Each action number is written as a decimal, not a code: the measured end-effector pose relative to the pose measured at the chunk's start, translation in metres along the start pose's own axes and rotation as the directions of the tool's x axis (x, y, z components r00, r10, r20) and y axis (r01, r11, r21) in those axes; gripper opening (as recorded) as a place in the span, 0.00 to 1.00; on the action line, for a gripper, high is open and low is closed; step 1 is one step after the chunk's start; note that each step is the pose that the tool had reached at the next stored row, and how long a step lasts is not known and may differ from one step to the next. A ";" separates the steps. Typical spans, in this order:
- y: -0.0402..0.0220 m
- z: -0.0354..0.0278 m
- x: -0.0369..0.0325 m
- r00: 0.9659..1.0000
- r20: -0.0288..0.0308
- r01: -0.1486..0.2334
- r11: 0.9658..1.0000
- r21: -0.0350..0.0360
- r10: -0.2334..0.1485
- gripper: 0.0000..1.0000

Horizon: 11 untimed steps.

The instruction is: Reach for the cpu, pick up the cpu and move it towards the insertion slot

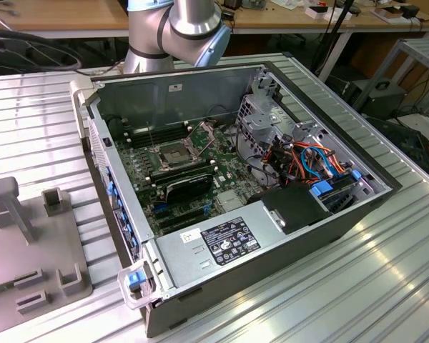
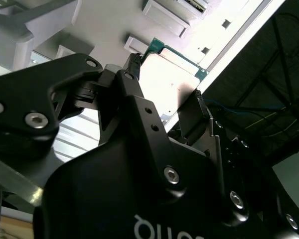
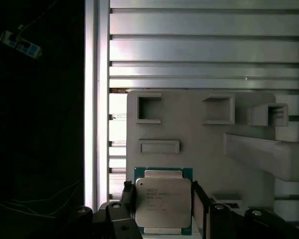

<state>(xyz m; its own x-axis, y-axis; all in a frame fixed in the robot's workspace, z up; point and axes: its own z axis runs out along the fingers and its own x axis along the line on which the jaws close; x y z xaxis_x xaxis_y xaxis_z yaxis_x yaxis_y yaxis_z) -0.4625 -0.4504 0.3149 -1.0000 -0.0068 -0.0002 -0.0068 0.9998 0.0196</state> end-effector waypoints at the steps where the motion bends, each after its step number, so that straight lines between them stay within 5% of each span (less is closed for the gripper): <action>1: 0.0000 -0.0010 0.0000 1.000 0.000 0.000 1.000 0.000 0.000 0.55; 4: 0.0001 -0.0043 0.0000 1.000 0.000 0.000 1.000 0.001 0.000 0.55; 6: 0.0006 -0.0318 0.0000 1.000 0.000 0.000 1.000 0.007 0.000 0.55; 7: 0.0008 -0.0403 0.0000 1.000 0.001 0.000 1.000 0.008 0.000 0.55; 11: 0.0010 -0.0482 0.0000 1.000 0.002 0.000 1.000 0.013 0.000 0.55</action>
<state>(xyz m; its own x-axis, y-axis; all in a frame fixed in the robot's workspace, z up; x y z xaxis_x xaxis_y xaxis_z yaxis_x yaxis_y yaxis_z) -0.4625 -0.4504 0.3631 -1.0000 -0.0069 -0.0021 -0.0069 1.0000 0.0070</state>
